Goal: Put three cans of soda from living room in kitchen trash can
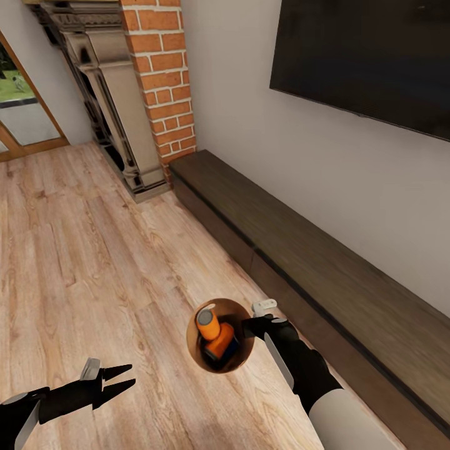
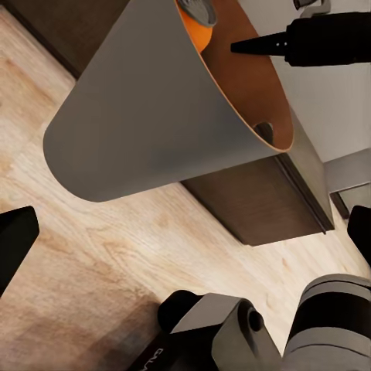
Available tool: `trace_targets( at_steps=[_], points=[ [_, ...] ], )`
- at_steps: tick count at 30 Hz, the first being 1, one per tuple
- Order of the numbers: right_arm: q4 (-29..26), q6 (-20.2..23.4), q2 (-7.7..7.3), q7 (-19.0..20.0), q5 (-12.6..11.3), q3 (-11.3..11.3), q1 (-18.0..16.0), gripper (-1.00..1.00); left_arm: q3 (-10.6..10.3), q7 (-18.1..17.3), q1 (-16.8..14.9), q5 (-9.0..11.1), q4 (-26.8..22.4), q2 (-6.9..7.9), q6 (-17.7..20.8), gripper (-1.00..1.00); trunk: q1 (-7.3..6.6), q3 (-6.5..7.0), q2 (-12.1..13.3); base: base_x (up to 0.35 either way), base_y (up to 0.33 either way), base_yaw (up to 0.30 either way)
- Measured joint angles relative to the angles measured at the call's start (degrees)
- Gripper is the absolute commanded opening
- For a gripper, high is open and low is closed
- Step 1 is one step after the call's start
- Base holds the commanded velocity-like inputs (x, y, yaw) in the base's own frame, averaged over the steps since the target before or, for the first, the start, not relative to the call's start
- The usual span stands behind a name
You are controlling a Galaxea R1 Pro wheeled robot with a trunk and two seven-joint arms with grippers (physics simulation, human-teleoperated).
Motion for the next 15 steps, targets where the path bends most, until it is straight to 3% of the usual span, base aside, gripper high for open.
trace_targets(
  at_steps=[10,15],
  points=[
    [0.00,0.00,0.00,0.00,0.03,0.05,0.01,-1.00,0.00,-0.03,0.00,0.00,-0.08,0.02,0.00,1.00,1.97,-1.61,-3.59,0.000,0.000,0.000],
    [0.00,-0.01,-0.03,0.03,-0.19,1.76,0.00,-1.00,0.00,-0.03,0.00,0.00,-0.08,0.05,0.00,1.00,3.07,-2.51,-5.60,0.000,0.000,0.000]
  ],
)
